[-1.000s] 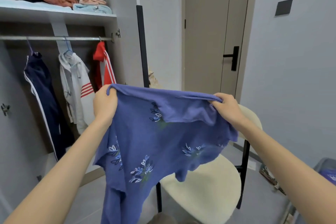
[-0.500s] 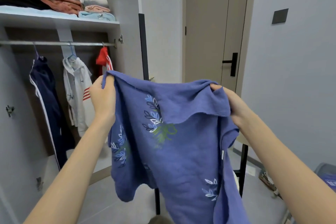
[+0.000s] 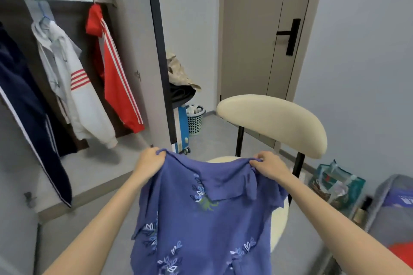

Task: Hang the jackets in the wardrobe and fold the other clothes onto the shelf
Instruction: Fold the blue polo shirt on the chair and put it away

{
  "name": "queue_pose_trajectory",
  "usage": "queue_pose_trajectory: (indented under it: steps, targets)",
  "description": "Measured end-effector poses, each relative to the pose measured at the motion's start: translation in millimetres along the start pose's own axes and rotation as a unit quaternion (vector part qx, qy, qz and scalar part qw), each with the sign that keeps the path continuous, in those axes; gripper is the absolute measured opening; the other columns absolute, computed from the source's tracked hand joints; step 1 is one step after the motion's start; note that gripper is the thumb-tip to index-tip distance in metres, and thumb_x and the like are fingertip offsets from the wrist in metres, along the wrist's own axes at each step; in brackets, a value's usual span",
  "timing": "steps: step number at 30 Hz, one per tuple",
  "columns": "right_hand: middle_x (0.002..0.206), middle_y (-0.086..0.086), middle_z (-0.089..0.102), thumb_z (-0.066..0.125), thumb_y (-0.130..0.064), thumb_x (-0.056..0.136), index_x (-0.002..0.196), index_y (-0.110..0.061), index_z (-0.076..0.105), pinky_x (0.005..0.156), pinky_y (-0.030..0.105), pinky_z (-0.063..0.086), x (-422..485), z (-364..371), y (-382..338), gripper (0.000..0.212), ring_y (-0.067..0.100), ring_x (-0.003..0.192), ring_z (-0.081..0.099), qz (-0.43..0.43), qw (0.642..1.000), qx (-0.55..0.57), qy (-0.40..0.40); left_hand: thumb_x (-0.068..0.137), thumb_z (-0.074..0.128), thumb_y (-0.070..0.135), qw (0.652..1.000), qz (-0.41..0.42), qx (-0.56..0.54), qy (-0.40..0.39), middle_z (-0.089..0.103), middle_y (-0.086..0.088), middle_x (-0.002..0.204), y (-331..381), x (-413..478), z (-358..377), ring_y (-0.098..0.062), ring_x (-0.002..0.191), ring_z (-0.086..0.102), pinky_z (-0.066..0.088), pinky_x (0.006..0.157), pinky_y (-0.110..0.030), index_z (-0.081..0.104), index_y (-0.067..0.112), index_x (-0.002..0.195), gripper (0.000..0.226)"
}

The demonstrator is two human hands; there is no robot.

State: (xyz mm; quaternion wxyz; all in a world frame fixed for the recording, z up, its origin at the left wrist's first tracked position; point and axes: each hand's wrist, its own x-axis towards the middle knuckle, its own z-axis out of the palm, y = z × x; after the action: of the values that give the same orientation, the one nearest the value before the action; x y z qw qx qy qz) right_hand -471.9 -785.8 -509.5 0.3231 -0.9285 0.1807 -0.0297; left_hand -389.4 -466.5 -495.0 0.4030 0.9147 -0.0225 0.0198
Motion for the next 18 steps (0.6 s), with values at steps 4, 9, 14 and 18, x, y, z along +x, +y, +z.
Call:
queue_pose_trajectory:
  steps: [4, 9, 14, 18]
  targets:
    - [0.082, 0.008, 0.066, 0.053, -0.027, 0.092, 0.085, -0.006, 0.065, 0.06, 0.03, 0.039, 63.9, 22.9, 17.0, 0.025, 0.027, 0.078, 0.059, 0.046, 0.997, 0.048, 0.027, 0.1, 0.037, 0.011, 0.995, -0.068, -0.073, 0.008, 0.064, -0.029, 0.099, -20.4, 56.3, 48.8, -0.04, 0.096, 0.059, 0.046, 0.085, -0.044, 0.062, -0.008, 0.093, 0.032]
    - [0.103, 0.011, 0.068, 0.058, -0.025, 0.091, 0.097, -0.011, 0.063, 0.077, 0.032, 0.045, 131.9, 58.4, 33.9, 0.016, 0.031, 0.103, 0.061, 0.106, 0.974, 0.175, 0.092, 0.098, 0.034, 0.005, 0.982, -0.122, -0.138, -0.029, 0.062, -0.024, 0.117, -35.5, 111.8, 115.5, -0.04, 0.106, 0.059, 0.049, 0.094, -0.052, 0.057, 0.003, 0.113, 0.027]
    - [0.143, 0.013, 0.047, 0.056, -0.029, 0.095, 0.143, -0.011, 0.039, 0.105, 0.033, 0.031, 139.7, 112.3, 66.4, 0.055, 0.031, 0.134, 0.039, 0.088, 0.987, 0.122, 0.049, 0.099, 0.046, 0.01, 0.99, -0.045, -0.075, -0.106, 0.024, -0.006, 0.158, -54.0, 105.3, 180.0, -0.024, 0.144, 0.027, 0.026, 0.113, -0.033, 0.016, 0.013, 0.153, 0.062]
    - [0.149, 0.01, 0.033, 0.056, -0.028, 0.093, 0.147, -0.016, 0.03, 0.107, 0.039, 0.028, 114.0, 153.0, 102.4, 0.061, 0.035, 0.137, 0.023, 0.128, 0.991, 0.03, 0.015, 0.101, 0.041, 0.018, 0.957, 0.056, 0.098, -0.267, 0.005, -0.007, 0.162, -66.8, 60.7, 237.5, -0.024, 0.15, 0.001, 0.014, 0.119, -0.042, 0.017, 0.018, 0.154, 0.059]
